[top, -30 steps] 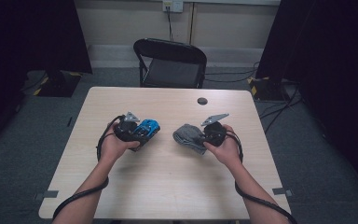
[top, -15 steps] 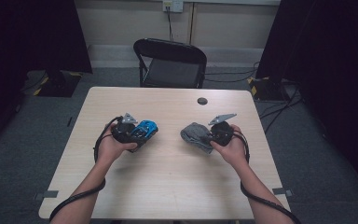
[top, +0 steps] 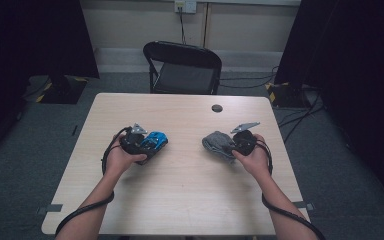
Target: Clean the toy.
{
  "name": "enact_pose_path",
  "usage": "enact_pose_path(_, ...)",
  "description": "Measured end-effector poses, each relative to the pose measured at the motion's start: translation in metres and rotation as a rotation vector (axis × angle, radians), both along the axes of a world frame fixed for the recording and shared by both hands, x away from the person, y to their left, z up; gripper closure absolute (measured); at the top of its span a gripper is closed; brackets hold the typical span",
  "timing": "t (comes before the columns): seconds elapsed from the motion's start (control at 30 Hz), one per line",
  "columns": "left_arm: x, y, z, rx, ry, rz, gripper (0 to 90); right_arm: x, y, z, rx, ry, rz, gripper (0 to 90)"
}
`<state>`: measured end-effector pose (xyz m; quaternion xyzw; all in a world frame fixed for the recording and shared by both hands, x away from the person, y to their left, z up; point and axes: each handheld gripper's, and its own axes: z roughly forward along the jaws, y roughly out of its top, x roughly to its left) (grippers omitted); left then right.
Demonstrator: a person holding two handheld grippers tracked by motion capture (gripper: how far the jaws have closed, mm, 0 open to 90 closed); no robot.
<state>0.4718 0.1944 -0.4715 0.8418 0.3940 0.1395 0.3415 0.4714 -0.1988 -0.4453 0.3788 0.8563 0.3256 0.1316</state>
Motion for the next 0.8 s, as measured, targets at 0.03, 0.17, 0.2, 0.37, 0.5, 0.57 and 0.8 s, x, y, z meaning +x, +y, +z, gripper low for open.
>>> enact_pose_path(0.03,0.0,0.0,-0.001,0.0,0.0,0.005,28.3,0.001,-0.001,-0.001,-0.004,-0.001,-0.003,76.0)
enact_pose_path(0.17,0.002,0.001,-0.004,0.013,0.002,0.0,28.2,0.004,-0.007,-0.007,0.004,0.002,-0.033,75.5)
enact_pose_path(0.2,0.003,0.001,-0.004,0.005,0.009,0.0,28.2,0.004,-0.008,-0.008,0.003,0.006,-0.04,75.5)
enact_pose_path(0.37,0.006,0.003,-0.007,0.01,0.017,0.01,28.2,0.006,-0.01,-0.013,0.011,0.013,-0.055,74.9)
enact_pose_path(0.5,0.007,0.002,-0.011,0.022,0.025,0.013,28.2,0.008,-0.011,-0.016,0.007,0.014,-0.059,74.0)
enact_pose_path(0.57,0.007,0.001,-0.013,0.026,0.028,0.009,28.2,0.008,-0.012,-0.017,0.014,0.016,-0.064,73.7)
enact_pose_path(0.8,0.007,-0.002,-0.018,0.043,0.031,0.006,28.1,0.008,-0.011,-0.02,0.01,0.014,-0.066,71.6)
